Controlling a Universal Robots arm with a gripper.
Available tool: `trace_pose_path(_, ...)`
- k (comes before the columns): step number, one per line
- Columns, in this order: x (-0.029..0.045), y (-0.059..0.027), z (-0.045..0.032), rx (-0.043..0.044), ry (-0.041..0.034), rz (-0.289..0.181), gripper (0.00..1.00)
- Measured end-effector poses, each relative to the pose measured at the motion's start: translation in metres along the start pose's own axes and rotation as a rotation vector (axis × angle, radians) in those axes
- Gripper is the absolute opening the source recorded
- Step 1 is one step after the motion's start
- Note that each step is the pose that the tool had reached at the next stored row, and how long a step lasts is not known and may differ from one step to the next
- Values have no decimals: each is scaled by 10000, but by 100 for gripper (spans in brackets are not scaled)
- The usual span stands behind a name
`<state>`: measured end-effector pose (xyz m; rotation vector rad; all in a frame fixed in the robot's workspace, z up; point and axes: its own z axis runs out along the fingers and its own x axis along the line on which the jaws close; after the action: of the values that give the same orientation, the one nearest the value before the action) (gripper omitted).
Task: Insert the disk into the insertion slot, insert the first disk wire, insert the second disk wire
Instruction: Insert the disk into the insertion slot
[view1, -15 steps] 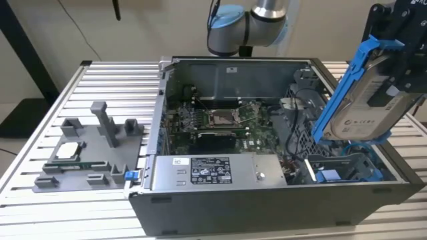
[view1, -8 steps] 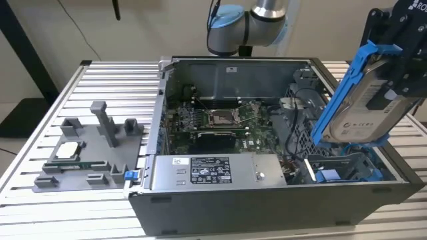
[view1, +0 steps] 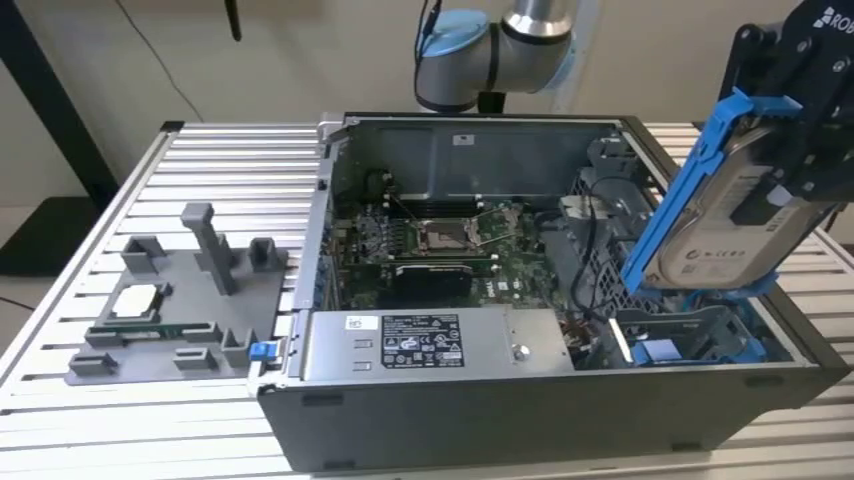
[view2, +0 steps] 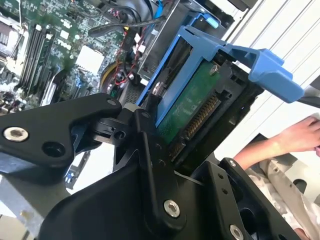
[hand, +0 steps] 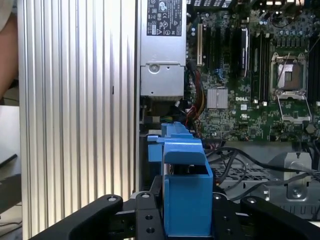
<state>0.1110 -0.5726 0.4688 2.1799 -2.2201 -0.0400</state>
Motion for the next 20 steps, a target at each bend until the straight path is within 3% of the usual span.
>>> trace_pose_path(20, 0, -5, 69, 0, -1, -1, 0)
